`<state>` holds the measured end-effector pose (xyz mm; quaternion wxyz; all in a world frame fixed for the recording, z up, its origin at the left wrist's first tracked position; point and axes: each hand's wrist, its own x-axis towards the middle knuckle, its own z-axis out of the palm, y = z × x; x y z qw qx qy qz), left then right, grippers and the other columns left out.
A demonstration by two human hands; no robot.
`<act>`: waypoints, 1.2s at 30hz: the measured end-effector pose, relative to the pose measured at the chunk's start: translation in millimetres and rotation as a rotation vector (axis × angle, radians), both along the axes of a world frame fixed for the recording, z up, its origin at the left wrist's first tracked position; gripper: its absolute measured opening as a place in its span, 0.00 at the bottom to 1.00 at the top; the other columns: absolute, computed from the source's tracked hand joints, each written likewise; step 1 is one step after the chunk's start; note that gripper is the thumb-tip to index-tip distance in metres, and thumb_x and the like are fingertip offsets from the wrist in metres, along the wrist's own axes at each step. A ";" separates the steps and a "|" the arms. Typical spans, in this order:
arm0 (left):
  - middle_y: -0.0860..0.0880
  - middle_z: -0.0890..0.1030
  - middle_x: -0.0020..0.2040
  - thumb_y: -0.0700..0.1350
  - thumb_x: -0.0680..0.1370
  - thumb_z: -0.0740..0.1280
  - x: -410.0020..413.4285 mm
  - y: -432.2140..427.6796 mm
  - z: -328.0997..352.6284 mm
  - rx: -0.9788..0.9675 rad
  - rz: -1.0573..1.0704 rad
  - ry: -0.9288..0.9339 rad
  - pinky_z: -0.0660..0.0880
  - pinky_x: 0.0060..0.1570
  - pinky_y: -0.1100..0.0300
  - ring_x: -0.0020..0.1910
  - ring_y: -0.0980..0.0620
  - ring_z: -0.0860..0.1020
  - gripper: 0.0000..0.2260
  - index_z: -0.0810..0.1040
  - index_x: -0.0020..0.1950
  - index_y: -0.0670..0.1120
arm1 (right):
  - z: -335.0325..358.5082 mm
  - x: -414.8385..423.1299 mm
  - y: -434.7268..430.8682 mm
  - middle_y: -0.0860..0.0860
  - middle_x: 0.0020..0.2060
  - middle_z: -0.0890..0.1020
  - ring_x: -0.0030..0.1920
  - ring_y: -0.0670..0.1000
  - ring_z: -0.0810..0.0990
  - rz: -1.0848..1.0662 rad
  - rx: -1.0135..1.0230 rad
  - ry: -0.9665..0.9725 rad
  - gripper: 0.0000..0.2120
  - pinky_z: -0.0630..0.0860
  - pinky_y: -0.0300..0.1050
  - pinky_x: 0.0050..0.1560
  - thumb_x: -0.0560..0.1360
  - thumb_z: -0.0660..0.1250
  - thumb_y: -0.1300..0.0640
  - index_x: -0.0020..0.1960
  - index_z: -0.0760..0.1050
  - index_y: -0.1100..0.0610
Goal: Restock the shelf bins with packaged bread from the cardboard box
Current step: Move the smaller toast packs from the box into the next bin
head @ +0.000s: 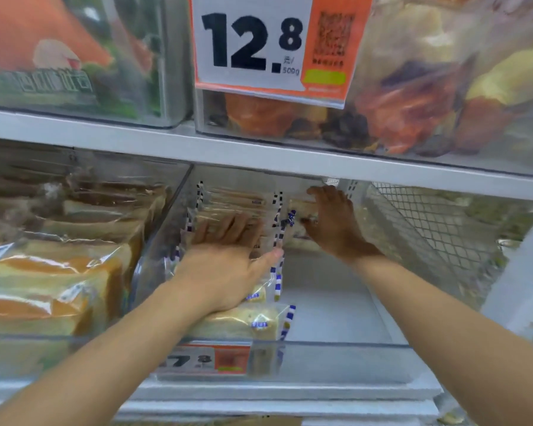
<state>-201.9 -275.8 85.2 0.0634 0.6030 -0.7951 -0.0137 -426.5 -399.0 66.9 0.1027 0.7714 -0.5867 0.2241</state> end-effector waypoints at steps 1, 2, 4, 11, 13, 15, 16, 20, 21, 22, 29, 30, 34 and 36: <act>0.55 0.39 0.80 0.70 0.77 0.37 -0.2 -0.2 0.1 -0.005 -0.002 -0.001 0.40 0.76 0.47 0.79 0.53 0.39 0.33 0.39 0.79 0.58 | -2.9 0.6 -1.0 0.57 0.60 0.75 0.61 0.59 0.72 0.037 -0.022 -0.033 0.23 0.68 0.54 0.63 0.72 0.73 0.55 0.65 0.72 0.57; 0.55 0.39 0.80 0.71 0.76 0.35 0.2 -0.4 -0.9 -0.010 -0.002 -0.002 0.40 0.77 0.47 0.79 0.53 0.39 0.34 0.38 0.79 0.58 | -4.7 1.1 -2.2 0.57 0.58 0.76 0.60 0.60 0.73 0.087 -0.019 -0.063 0.21 0.69 0.54 0.62 0.71 0.74 0.57 0.62 0.74 0.58; 0.55 0.39 0.80 0.71 0.74 0.33 0.7 -0.7 -2.0 -0.009 0.000 -0.008 0.40 0.77 0.47 0.79 0.54 0.39 0.35 0.38 0.79 0.58 | -7.1 1.3 -1.2 0.57 0.56 0.77 0.59 0.59 0.74 0.172 0.003 -0.098 0.20 0.69 0.52 0.60 0.70 0.74 0.60 0.60 0.77 0.59; 0.54 0.41 0.80 0.69 0.77 0.38 -0.6 0.9 2.7 0.012 -0.001 -0.015 0.41 0.77 0.47 0.79 0.53 0.40 0.33 0.39 0.79 0.58 | -4.2 3.8 11.1 0.55 0.55 0.77 0.57 0.58 0.73 0.164 -0.106 -0.037 0.19 0.69 0.49 0.59 0.70 0.74 0.61 0.59 0.75 0.59; 0.54 0.42 0.81 0.68 0.77 0.39 0.1 0.4 2.5 0.021 0.000 -0.010 0.41 0.76 0.47 0.79 0.53 0.41 0.33 0.40 0.80 0.57 | -1.7 7.0 10.1 0.55 0.55 0.76 0.58 0.57 0.73 0.174 -0.098 -0.047 0.18 0.69 0.48 0.59 0.71 0.73 0.63 0.59 0.75 0.59; 0.54 0.42 0.81 0.69 0.77 0.39 -0.2 0.0 2.3 0.030 0.003 -0.007 0.41 0.76 0.47 0.79 0.53 0.42 0.33 0.40 0.80 0.57 | -1.0 9.8 10.5 0.56 0.56 0.76 0.59 0.58 0.72 0.174 -0.086 -0.035 0.19 0.70 0.49 0.60 0.71 0.73 0.62 0.61 0.74 0.60; 0.54 0.42 0.81 0.69 0.77 0.39 -0.4 -0.1 2.3 0.030 0.003 -0.005 0.41 0.76 0.47 0.79 0.53 0.41 0.33 0.40 0.80 0.57 | -1.3 10.4 10.7 0.56 0.57 0.76 0.59 0.58 0.72 0.168 -0.084 -0.032 0.19 0.71 0.51 0.60 0.71 0.73 0.62 0.61 0.74 0.60; 0.54 0.42 0.81 0.69 0.77 0.39 -0.3 -2.7 1.5 0.052 -0.002 -0.001 0.41 0.76 0.46 0.79 0.54 0.41 0.33 0.41 0.80 0.57 | 1.0 7.1 16.4 0.57 0.59 0.75 0.62 0.59 0.71 0.133 -0.063 -0.066 0.22 0.68 0.52 0.64 0.70 0.74 0.59 0.62 0.75 0.59; 0.55 0.42 0.81 0.69 0.77 0.38 -0.1 -2.9 1.5 0.056 -0.002 -0.001 0.41 0.76 0.46 0.79 0.54 0.41 0.33 0.41 0.80 0.57 | 3.2 5.7 20.0 0.57 0.60 0.75 0.63 0.59 0.71 0.126 -0.057 -0.073 0.22 0.66 0.52 0.65 0.71 0.74 0.59 0.63 0.74 0.59; 0.55 0.42 0.81 0.69 0.77 0.38 0.0 -3.0 1.7 0.059 0.000 -0.001 0.42 0.76 0.46 0.79 0.53 0.42 0.33 0.41 0.80 0.57 | 6.8 5.1 25.5 0.56 0.61 0.74 0.65 0.59 0.70 0.121 -0.038 -0.076 0.22 0.66 0.51 0.66 0.71 0.73 0.59 0.64 0.74 0.58; 0.48 0.55 0.80 0.63 0.82 0.48 6.8 7.7 27.3 0.135 -0.029 0.131 0.53 0.76 0.46 0.78 0.47 0.54 0.28 0.53 0.80 0.52 | 44.7 31.6 108.8 0.51 0.65 0.75 0.62 0.51 0.76 0.125 0.365 -0.425 0.21 0.73 0.45 0.62 0.77 0.67 0.46 0.67 0.72 0.51; 0.46 0.63 0.77 0.60 0.82 0.50 13.1 13.7 35.5 0.091 -0.029 0.107 0.60 0.73 0.46 0.75 0.45 0.62 0.26 0.60 0.78 0.51 | 50.0 37.2 122.3 0.50 0.66 0.75 0.63 0.51 0.76 0.165 0.436 -0.474 0.24 0.73 0.48 0.63 0.77 0.66 0.43 0.69 0.70 0.51; 0.48 0.73 0.70 0.56 0.82 0.55 53.9 46.7 45.2 -0.309 -0.008 -0.151 0.52 0.73 0.41 0.73 0.46 0.65 0.18 0.74 0.68 0.52 | 55.8 64.0 166.4 0.44 0.71 0.63 0.70 0.51 0.68 0.199 0.822 -0.562 0.38 0.77 0.49 0.60 0.75 0.65 0.39 0.78 0.55 0.52; 0.48 0.68 0.74 0.55 0.82 0.57 74.3 60.9 36.6 -0.301 -0.032 -0.093 0.49 0.74 0.42 0.76 0.47 0.59 0.19 0.72 0.71 0.51 | 48.3 78.2 175.5 0.49 0.76 0.59 0.75 0.52 0.61 0.206 0.797 -0.429 0.38 0.66 0.48 0.71 0.77 0.66 0.42 0.79 0.54 0.54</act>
